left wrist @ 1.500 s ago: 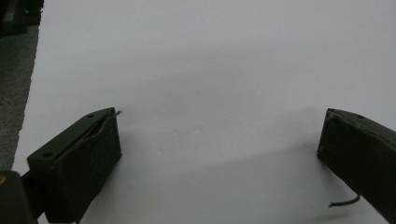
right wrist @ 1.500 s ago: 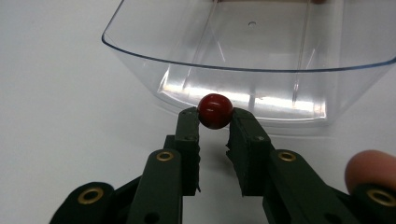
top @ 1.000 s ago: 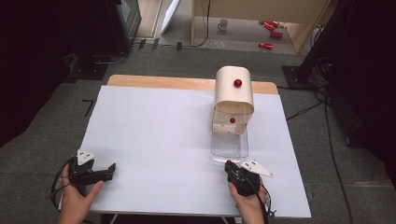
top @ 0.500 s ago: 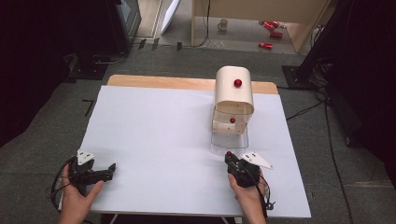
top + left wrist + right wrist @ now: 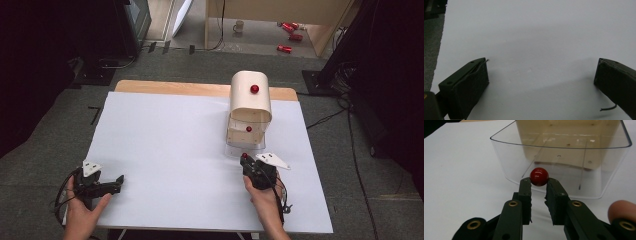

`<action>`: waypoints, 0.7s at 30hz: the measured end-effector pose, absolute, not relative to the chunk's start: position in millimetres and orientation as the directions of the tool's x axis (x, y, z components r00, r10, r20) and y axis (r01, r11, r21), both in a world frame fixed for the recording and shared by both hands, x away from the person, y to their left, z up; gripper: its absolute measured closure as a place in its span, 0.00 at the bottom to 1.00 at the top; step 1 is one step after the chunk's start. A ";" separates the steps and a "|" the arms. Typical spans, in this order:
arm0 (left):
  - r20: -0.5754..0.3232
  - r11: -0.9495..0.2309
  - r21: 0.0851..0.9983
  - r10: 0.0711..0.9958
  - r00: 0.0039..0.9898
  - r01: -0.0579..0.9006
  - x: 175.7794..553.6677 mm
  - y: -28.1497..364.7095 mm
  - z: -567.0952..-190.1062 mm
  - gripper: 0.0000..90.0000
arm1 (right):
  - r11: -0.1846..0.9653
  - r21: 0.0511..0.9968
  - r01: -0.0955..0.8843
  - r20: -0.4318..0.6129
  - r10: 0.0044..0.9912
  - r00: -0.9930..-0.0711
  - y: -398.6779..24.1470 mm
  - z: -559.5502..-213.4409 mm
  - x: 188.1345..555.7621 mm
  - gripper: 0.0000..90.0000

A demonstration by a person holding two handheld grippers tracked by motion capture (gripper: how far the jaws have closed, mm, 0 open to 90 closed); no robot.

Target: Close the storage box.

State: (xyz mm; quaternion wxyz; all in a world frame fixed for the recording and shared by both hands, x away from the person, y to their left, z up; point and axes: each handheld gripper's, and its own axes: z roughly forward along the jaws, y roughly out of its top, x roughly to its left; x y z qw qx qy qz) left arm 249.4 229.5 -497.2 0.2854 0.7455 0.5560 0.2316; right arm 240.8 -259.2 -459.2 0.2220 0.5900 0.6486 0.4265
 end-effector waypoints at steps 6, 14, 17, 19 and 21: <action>0.028 -0.219 0.683 0.961 0.275 0.697 249.4 229.5 -497.2 0.00 | -0.070 0.813 0.577 0.220 0.956 -0.194 -260.8 -460.1 254.1 0.84; 0.028 -0.219 0.683 0.961 0.274 0.697 249.5 229.5 -497.2 0.00 | -0.082 0.809 0.582 0.228 0.956 -0.183 -264.1 -462.6 265.8 0.84; 0.028 -0.219 0.682 0.961 0.275 0.697 249.5 229.5 -497.1 0.00 | -0.081 0.807 0.585 0.226 0.957 -0.179 -263.7 -463.5 269.0 0.84; 0.028 -0.219 0.683 0.961 0.275 0.697 249.5 229.5 -497.2 0.00 | -0.083 0.806 0.586 0.226 0.958 -0.176 -263.8 -463.8 271.8 0.84; 0.028 -0.219 0.682 0.961 0.275 0.697 249.5 229.5 -497.1 0.00 | -0.083 0.808 0.584 0.225 0.959 -0.175 -264.1 -464.3 274.8 0.84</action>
